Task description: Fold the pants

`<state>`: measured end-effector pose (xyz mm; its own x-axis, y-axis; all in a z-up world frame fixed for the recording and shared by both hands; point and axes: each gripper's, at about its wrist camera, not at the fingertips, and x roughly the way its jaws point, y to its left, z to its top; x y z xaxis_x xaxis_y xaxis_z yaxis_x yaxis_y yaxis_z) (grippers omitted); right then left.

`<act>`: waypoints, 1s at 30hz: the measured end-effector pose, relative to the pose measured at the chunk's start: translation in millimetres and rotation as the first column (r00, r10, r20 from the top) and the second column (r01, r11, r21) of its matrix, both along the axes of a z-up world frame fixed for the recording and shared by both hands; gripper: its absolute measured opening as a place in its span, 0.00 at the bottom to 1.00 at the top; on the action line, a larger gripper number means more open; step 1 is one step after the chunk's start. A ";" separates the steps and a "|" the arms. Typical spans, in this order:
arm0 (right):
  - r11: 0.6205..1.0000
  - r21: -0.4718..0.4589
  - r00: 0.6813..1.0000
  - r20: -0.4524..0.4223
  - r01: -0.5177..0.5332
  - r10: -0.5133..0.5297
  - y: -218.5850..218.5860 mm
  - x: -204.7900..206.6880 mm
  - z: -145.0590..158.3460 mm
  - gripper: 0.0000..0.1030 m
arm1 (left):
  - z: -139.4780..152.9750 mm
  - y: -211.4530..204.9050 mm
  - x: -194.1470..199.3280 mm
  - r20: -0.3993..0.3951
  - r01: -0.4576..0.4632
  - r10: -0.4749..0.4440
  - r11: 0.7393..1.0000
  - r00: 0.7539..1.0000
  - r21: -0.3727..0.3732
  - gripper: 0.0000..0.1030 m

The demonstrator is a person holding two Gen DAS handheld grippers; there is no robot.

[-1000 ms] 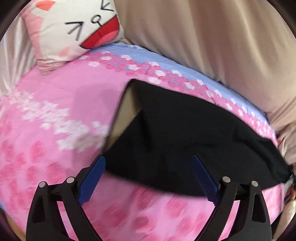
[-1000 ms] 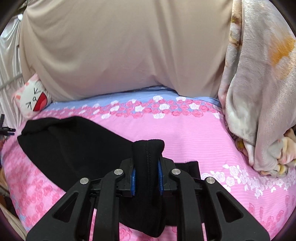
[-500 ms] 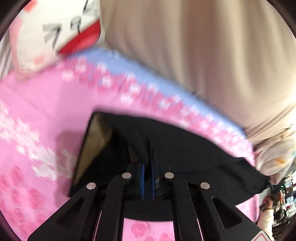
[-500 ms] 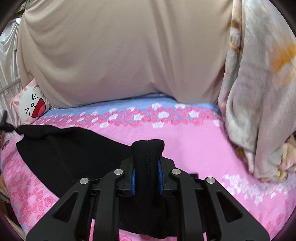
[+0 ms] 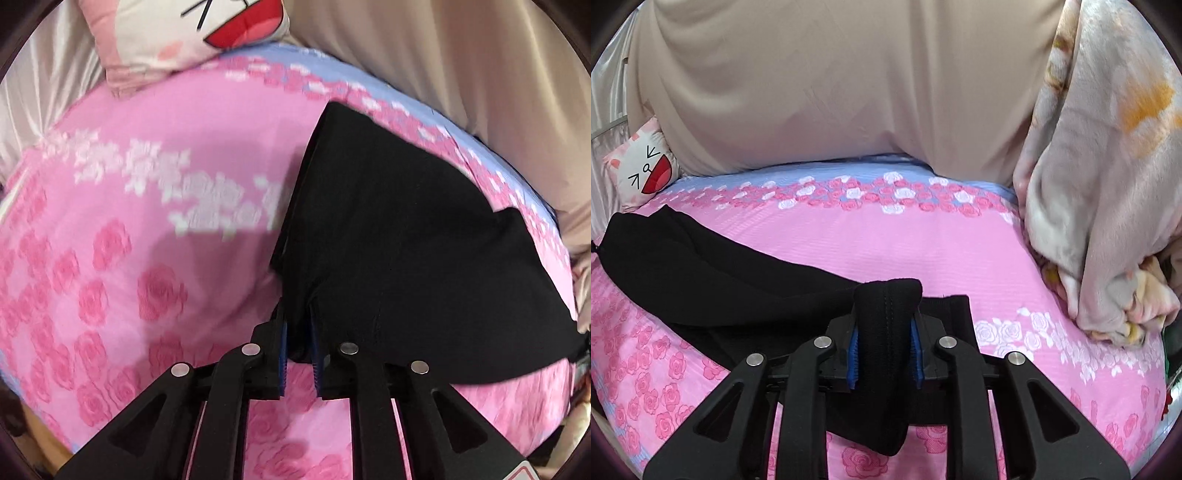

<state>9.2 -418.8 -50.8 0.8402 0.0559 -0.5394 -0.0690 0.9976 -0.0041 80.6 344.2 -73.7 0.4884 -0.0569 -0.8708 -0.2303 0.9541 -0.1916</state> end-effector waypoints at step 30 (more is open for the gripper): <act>0.756 0.595 0.959 -0.236 0.272 -0.160 -79.6 -26.2 18.9 0.78 | 71.9 -177.4 62.0 0.167 0.123 -0.156 0.974 0.973 0.193 0.39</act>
